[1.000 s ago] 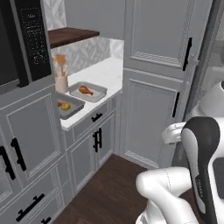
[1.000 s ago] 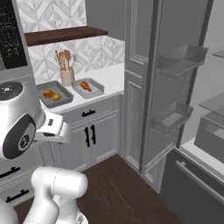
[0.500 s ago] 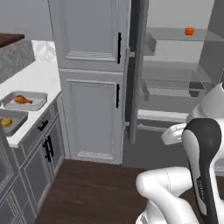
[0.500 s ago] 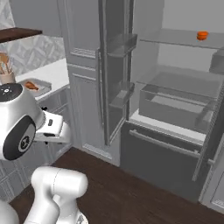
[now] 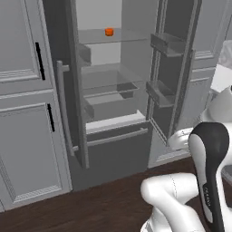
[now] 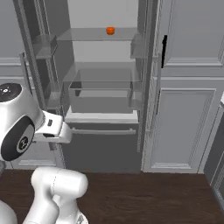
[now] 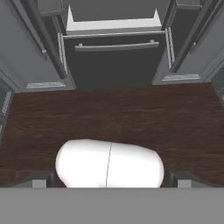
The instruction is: Place one squash and one chicken drumstick in each tupperware on the nearby counter, to pack two identical lunches.
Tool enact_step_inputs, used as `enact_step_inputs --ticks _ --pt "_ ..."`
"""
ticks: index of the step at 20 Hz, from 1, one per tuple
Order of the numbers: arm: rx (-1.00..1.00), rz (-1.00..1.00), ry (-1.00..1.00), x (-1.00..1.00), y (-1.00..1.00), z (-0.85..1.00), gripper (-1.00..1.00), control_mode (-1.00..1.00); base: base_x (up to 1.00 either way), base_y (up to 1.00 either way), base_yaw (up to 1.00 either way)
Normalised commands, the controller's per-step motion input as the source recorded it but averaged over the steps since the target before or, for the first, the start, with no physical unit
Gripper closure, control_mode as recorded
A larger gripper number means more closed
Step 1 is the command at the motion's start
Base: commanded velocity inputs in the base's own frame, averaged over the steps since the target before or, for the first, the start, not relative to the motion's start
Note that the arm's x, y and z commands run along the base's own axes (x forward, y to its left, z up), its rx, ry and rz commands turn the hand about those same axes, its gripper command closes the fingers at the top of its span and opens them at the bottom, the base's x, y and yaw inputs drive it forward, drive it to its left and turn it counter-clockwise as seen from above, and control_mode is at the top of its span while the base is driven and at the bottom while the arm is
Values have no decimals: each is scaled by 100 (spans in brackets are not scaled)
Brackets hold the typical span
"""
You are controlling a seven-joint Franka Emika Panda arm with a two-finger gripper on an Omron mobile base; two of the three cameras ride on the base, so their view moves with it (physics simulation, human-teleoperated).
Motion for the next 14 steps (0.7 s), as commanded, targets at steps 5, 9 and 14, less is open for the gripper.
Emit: enact_step_inputs --ticks 5,9,14 --pt "0 0 0 0 0 0 -100 100 98 6 -11" --pt "0 0 0 0 0 0 -100 100 79 -3 8" --pt "0 0 0 0 0 0 -100 100 50 -38 28"
